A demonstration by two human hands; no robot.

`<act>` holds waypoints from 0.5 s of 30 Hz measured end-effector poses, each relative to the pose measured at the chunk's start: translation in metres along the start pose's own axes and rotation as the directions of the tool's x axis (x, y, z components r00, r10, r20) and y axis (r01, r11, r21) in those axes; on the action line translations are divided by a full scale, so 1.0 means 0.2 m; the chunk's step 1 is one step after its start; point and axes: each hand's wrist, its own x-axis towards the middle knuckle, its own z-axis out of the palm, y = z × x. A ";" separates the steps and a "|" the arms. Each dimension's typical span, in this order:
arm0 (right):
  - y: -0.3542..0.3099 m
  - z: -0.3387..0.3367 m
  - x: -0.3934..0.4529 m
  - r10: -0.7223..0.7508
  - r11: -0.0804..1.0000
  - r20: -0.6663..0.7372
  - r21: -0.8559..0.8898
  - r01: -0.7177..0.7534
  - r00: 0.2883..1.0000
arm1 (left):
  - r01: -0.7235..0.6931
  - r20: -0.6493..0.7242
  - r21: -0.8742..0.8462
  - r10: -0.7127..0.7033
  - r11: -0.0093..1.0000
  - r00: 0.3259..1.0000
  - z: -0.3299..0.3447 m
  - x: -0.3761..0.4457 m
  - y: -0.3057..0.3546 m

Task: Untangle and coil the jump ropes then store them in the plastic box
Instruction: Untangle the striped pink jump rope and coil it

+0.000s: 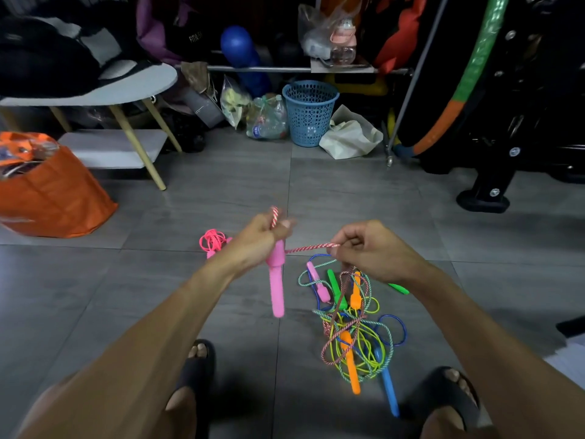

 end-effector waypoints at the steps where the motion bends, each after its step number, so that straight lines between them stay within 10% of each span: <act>1: -0.01 0.01 0.00 -0.033 0.999 -0.002 0.027 0.033 0.999 | 0.030 0.068 0.037 -0.032 0.999 0.997 0.02 -0.02 0.00; 11: 0.07 0.00 0.10 -0.100 0.995 -0.398 -0.036 0.093 0.912 | 0.135 0.500 -0.051 -0.092 0.989 0.861 0.09 -0.16 0.08; 15: 0.17 -0.04 0.15 0.050 0.997 -0.239 0.064 -0.036 0.970 | 0.161 0.401 -0.348 -0.008 0.923 0.916 0.05 -0.15 0.11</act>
